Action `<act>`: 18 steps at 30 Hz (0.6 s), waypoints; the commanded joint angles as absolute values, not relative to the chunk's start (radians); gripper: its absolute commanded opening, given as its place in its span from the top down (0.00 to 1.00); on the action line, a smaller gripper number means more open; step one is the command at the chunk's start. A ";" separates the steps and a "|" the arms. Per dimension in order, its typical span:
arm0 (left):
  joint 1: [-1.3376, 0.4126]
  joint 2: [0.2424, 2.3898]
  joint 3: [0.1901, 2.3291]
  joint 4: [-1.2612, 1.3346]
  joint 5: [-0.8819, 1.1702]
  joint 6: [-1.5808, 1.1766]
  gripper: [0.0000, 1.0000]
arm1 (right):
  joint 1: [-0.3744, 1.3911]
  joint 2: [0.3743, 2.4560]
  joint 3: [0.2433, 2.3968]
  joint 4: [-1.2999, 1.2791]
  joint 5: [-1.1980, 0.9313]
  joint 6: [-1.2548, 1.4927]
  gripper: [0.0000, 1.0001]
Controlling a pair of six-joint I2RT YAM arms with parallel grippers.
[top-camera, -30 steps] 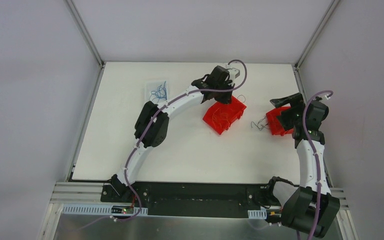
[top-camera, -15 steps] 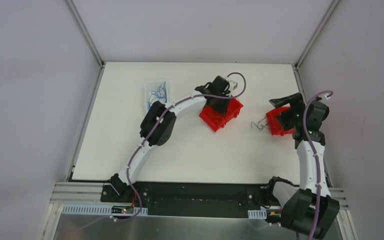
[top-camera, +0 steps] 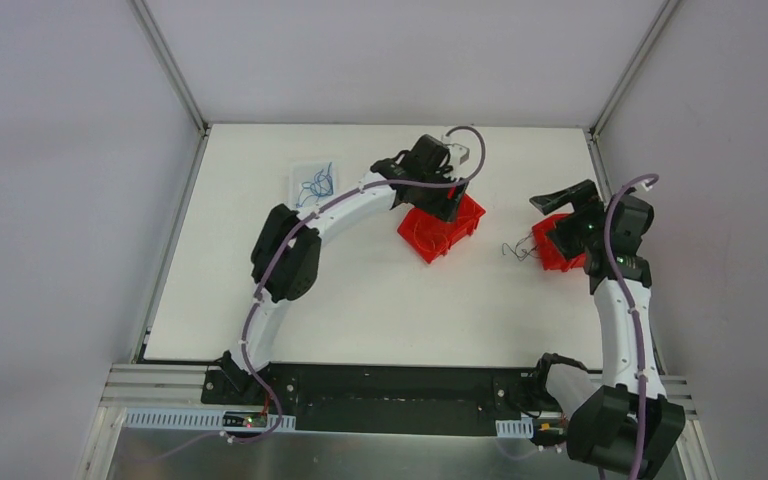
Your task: Untangle the cables
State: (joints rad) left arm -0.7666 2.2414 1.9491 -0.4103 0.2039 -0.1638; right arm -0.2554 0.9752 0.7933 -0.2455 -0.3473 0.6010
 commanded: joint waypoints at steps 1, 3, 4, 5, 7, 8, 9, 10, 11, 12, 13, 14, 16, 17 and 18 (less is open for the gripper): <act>-0.773 2.003 1.894 -0.434 0.099 -0.160 0.26 | -0.178 0.949 0.855 -0.282 -0.344 0.584 0.01; -0.768 1.939 1.848 -0.451 0.064 -0.169 0.17 | -0.136 0.945 0.869 -0.300 -0.322 0.573 0.01; -0.764 1.908 1.824 -0.461 0.050 -0.176 0.13 | -0.117 0.943 0.878 -0.310 -0.310 0.567 0.01; -0.760 1.878 1.798 -0.467 0.041 -0.177 0.03 | -0.097 0.942 0.886 -0.317 -0.299 0.558 0.01; -0.758 1.815 1.742 -0.484 0.009 -0.172 0.01 | -0.066 0.939 0.901 -0.331 -0.278 0.546 0.01; -0.757 1.784 1.715 -0.489 -0.036 -0.177 0.01 | -0.053 0.939 0.907 -0.336 -0.274 0.539 0.01; -0.753 1.746 1.679 -0.493 -0.061 -0.188 0.01 | -0.042 0.939 0.912 -0.340 -0.277 0.532 0.01; -0.744 1.691 1.639 -0.493 -0.073 -0.203 0.01 | -0.032 0.932 0.912 -0.339 -0.286 0.522 0.01; -0.731 1.649 1.593 -0.492 -0.077 -0.231 0.01 | -0.025 0.925 0.908 -0.329 -0.305 0.511 0.01; -0.711 1.602 1.525 -0.488 -0.082 -0.252 0.01 | -0.021 0.910 0.898 -0.316 -0.329 0.503 0.01; -0.698 1.559 1.472 -0.480 -0.097 -0.269 0.01 | -0.018 0.890 0.880 -0.298 -0.347 0.499 0.01; -0.689 1.510 1.417 -0.468 -0.120 -0.274 0.01 | -0.017 0.866 0.857 -0.284 -0.353 0.495 0.01; -0.686 1.417 1.291 -0.429 -0.232 -0.281 0.01 | -0.015 0.811 0.798 -0.239 -0.366 0.484 0.01; -0.686 1.366 1.225 -0.411 -0.278 -0.292 0.01 | -0.016 0.779 0.765 -0.227 -0.369 0.474 0.01; -0.686 1.317 1.162 -0.393 -0.320 -0.314 0.01 | -0.016 0.746 0.732 -0.215 -0.369 0.468 0.01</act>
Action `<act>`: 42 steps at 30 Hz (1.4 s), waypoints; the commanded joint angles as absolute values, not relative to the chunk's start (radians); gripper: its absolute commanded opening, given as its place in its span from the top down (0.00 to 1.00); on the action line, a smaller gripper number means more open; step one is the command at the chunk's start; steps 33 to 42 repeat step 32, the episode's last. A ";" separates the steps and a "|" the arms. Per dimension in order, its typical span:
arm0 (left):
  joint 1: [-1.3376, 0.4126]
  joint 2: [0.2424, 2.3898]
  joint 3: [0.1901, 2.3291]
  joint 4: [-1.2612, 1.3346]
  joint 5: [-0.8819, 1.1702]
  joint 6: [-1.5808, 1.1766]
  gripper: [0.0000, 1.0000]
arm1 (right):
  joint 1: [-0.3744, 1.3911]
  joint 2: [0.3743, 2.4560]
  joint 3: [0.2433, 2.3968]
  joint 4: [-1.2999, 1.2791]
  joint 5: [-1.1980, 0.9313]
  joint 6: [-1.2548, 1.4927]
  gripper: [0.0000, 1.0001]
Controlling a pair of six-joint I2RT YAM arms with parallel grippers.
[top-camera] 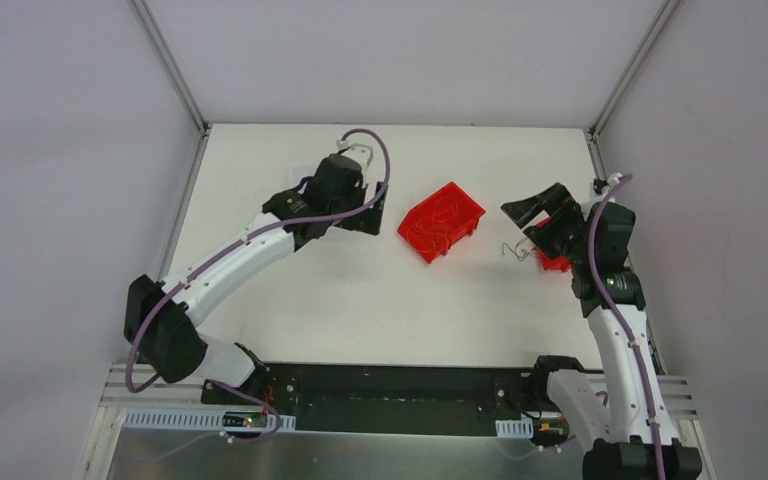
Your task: Untangle the cables
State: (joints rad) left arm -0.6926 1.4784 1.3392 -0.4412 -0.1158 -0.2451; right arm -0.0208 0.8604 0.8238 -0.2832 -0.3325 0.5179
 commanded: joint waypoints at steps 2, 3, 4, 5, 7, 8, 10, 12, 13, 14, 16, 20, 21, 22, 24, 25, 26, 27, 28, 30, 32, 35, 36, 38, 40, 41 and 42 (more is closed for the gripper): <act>-0.685 1.205 1.038 -0.346 -0.365 -0.381 0.01 | -0.015 0.687 0.668 -0.207 -0.354 0.455 0.01; -0.685 1.154 0.981 -0.315 -0.367 -0.412 0.01 | -0.015 0.658 0.643 -0.219 -0.335 0.449 0.01; -0.686 1.097 0.915 -0.281 -0.372 -0.441 0.01 | -0.015 0.632 0.618 -0.230 -0.312 0.445 0.01; -0.686 1.051 0.850 -0.248 -0.390 -0.471 0.01 | -0.015 0.605 0.594 -0.236 -0.293 0.442 0.01; -0.687 0.963 0.738 -0.199 -0.441 -0.509 0.01 | -0.015 0.555 0.540 -0.247 -0.263 0.429 0.01; -0.687 0.928 0.694 -0.197 -0.474 -0.526 0.01 | -0.015 0.537 0.520 -0.249 -0.253 0.425 0.01; -0.687 0.855 0.623 -0.197 -0.528 -0.557 0.01 | -0.015 0.509 0.479 -0.258 -0.225 0.425 0.01; -0.687 0.806 0.562 -0.195 -0.554 -0.572 0.01 | -0.015 0.489 0.446 -0.267 -0.190 0.440 0.01; -0.687 0.782 0.540 -0.195 -0.558 -0.575 0.01 | -0.015 0.482 0.430 -0.270 -0.172 0.453 0.01; -0.687 0.764 0.522 -0.194 -0.556 -0.580 0.01 | -0.015 0.476 0.415 -0.272 -0.155 0.465 0.01; -0.686 0.732 0.492 -0.194 -0.553 -0.584 0.01 | -0.015 0.467 0.392 -0.270 -0.141 0.482 0.01; -0.687 0.688 0.452 -0.194 -0.542 -0.583 0.01 | -0.015 0.456 0.368 -0.250 -0.147 0.501 0.01; -0.687 0.678 0.445 -0.195 -0.540 -0.583 0.01 | -0.015 0.455 0.366 -0.248 -0.147 0.501 0.01; -0.687 0.668 0.439 -0.195 -0.538 -0.582 0.01 | -0.015 0.455 0.365 -0.249 -0.146 0.501 0.01; -0.687 0.654 0.430 -0.195 -0.538 -0.580 0.01 | -0.016 0.457 0.365 -0.251 -0.141 0.501 0.01; -0.687 0.646 0.427 -0.195 -0.538 -0.579 0.01 | -0.015 0.458 0.365 -0.252 -0.140 0.502 0.01; -0.687 0.642 0.424 -0.196 -0.547 -0.579 0.01 | -0.015 0.460 0.365 -0.251 -0.142 0.502 0.01; -0.687 0.638 0.422 -0.196 -0.561 -0.584 0.01 | -0.016 0.461 0.365 -0.250 -0.147 0.501 0.01; -0.687 0.634 0.420 -0.197 -0.569 -0.586 0.01 | -0.015 0.463 0.366 -0.249 -0.154 0.497 0.01; -0.687 0.631 0.421 -0.196 -0.578 -0.579 0.01 | -0.016 0.463 0.367 -0.248 -0.161 0.491 0.01; -0.687 0.631 0.429 -0.198 -0.577 -0.567 0.01 | -0.015 0.459 0.368 -0.249 -0.154 0.488 0.01; -0.687 0.631 0.429 -0.198 -0.577 -0.567 0.01 | -0.015 0.459 0.368 -0.249 -0.154 0.488 0.01; -0.687 0.631 0.429 -0.198 -0.577 -0.567 0.01 | -0.015 0.459 0.368 -0.249 -0.154 0.488 0.01; -0.687 0.631 0.429 -0.198 -0.577 -0.567 0.01 | -0.015 0.459 0.368 -0.249 -0.154 0.488 0.01; -0.687 0.631 0.429 -0.198 -0.577 -0.567 0.01 | -0.015 0.459 0.368 -0.249 -0.154 0.488 0.01; -0.687 0.631 0.429 -0.198 -0.577 -0.567 0.01 | -0.015 0.459 0.368 -0.249 -0.154 0.488 0.01; -0.687 0.631 0.429 -0.198 -0.577 -0.567 0.01 | -0.015 0.459 0.368 -0.249 -0.154 0.488 0.01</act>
